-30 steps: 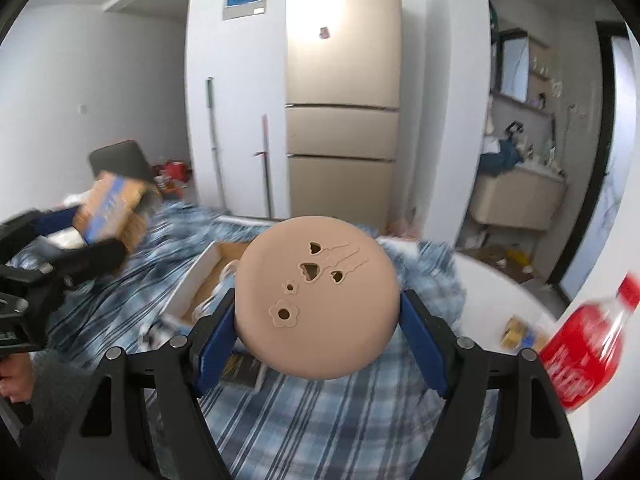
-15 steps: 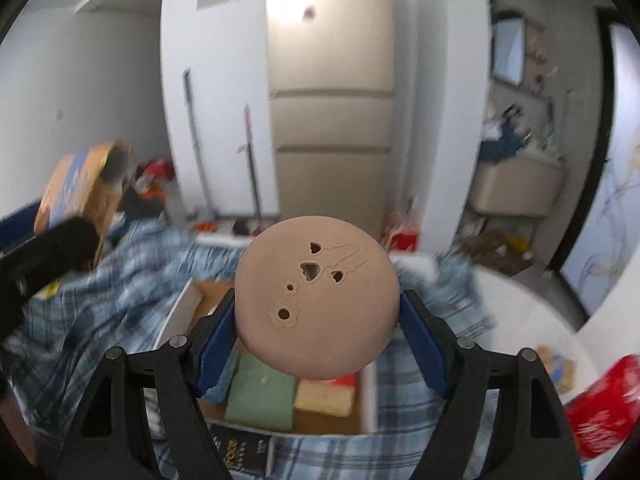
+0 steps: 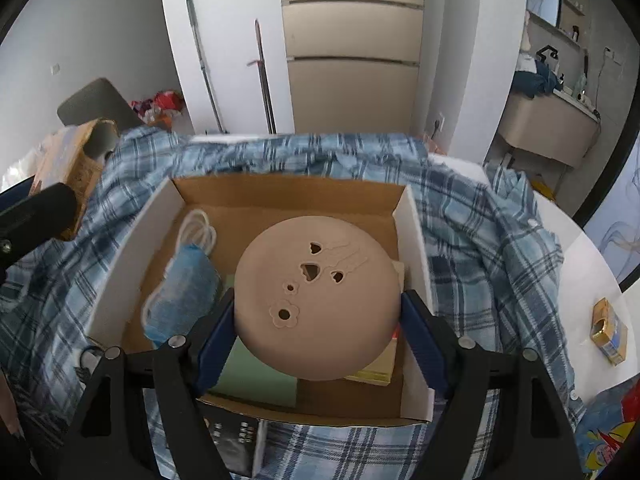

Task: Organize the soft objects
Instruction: 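Carry the disc and cigarette pack into the box and open both grippers, then grasp the black Face tissue pack with the right gripper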

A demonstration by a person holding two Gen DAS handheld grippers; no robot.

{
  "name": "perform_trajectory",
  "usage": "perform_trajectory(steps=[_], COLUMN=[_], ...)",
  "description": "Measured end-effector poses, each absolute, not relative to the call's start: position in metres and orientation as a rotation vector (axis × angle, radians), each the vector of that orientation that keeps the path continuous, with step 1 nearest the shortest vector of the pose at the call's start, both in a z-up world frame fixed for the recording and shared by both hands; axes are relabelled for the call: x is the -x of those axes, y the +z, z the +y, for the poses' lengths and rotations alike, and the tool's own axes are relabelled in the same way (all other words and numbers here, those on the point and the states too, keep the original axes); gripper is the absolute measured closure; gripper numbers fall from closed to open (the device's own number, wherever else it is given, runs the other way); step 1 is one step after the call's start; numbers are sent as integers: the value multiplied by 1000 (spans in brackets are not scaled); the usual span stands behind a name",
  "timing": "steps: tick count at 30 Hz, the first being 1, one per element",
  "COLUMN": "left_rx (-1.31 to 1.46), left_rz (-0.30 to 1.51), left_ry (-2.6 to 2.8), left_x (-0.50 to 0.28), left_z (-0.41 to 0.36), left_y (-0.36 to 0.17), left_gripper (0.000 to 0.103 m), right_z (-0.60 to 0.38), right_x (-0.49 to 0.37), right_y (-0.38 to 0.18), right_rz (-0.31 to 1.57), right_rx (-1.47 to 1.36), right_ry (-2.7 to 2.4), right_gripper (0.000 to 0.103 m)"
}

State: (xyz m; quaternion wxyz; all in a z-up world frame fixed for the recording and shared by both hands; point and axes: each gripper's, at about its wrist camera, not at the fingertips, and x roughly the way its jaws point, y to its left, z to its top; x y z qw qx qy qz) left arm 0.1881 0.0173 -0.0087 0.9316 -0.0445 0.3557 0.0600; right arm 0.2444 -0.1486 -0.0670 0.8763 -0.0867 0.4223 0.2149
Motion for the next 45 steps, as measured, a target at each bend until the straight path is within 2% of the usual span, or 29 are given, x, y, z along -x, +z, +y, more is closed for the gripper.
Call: perform_trajectory(steps=[6, 8, 10, 15, 18, 27, 40, 43, 45], left_rx=[109, 103, 105, 126, 111, 166, 90, 74, 77], left_rz=[789, 798, 797, 769, 826, 687, 449, 419, 352], left_ry=[120, 99, 95, 54, 86, 57, 80, 77, 90], left_x=[-199, -202, -202, -199, -204, -186, -102, -84, -66], left_z=[23, 22, 20, 16, 16, 21, 17, 19, 23], left_y=[-31, -35, -36, -34, -36, -14, 68, 73, 73], left_gripper=[15, 15, 14, 14, 8, 8, 8, 8, 8], right_z=[-142, -143, -144, -148, -154, -168, -167, -166, -167], right_x=[-246, -244, -244, -244, -246, -250, -200, -182, -168], right_y=[-78, -77, -75, -69, -64, -50, 14, 27, 35], right_rz=[913, 888, 867, 834, 825, 791, 624, 586, 542], right_rx=[214, 211, 212, 215, 196, 134, 76, 64, 50], right_ry=[466, 464, 458, 431, 420, 391, 398, 403, 398], right_gripper=[23, 21, 14, 10, 10, 10, 10, 2, 0])
